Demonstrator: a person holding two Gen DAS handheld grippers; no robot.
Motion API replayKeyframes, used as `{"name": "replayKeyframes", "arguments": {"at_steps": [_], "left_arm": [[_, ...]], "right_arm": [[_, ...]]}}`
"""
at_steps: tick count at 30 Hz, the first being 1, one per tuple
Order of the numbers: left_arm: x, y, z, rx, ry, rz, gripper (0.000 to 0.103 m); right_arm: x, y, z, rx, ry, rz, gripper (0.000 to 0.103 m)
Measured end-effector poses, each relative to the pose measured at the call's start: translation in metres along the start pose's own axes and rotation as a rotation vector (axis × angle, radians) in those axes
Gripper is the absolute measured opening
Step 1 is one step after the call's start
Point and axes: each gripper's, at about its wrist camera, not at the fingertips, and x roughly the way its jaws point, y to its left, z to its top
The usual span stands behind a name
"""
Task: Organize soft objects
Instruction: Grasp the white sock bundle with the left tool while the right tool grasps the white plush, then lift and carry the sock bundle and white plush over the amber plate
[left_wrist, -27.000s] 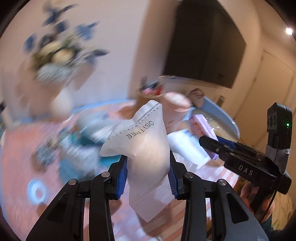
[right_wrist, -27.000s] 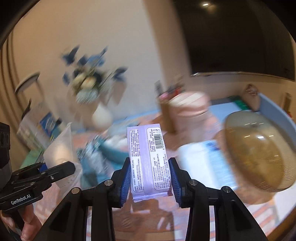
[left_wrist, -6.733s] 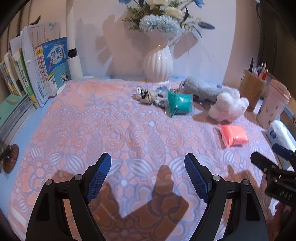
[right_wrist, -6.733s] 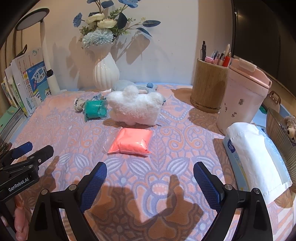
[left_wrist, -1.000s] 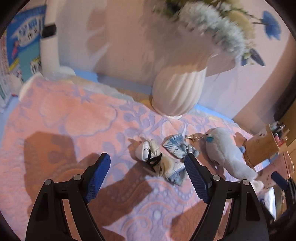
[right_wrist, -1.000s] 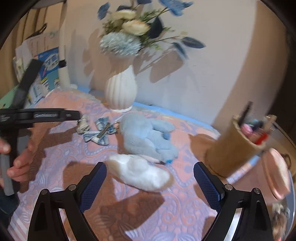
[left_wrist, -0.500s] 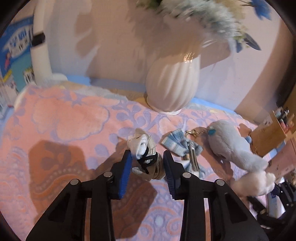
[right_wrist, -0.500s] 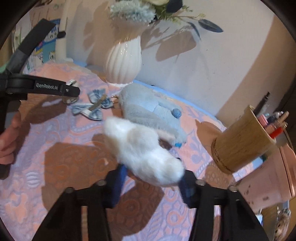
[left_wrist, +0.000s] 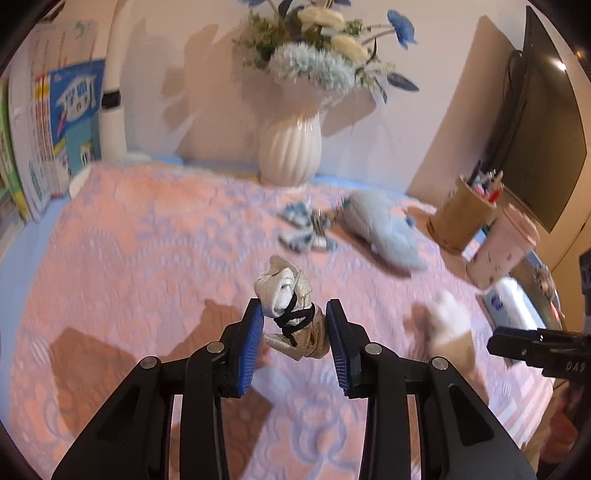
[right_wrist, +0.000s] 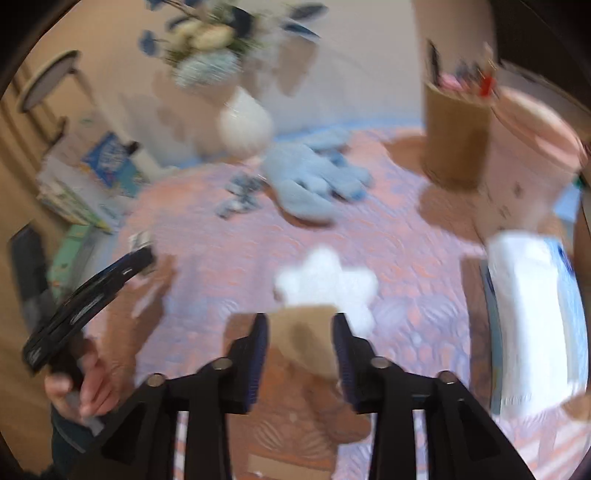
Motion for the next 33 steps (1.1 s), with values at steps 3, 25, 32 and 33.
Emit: {"name": "replayKeyframes", "arguments": {"at_steps": [3, 25, 32, 33], "left_arm": [[0.005, 0.004, -0.013, -0.008, -0.001, -0.008, 0.032], [0.016, 0.01, -0.02, -0.019, 0.028, -0.037, 0.032], [0.014, 0.003, -0.02, 0.007, 0.016, 0.023, 0.032], [0.012, -0.001, -0.02, 0.026, 0.015, 0.033, 0.032]], "right_arm": [[0.008, 0.004, -0.007, 0.01, -0.007, 0.031, 0.069], [0.077, 0.028, -0.003, -0.008, -0.082, -0.221, 0.082], [0.044, 0.019, -0.013, -0.013, -0.174, -0.186, 0.048], [0.037, 0.018, -0.014, -0.01, -0.185, -0.163, 0.048]]}}
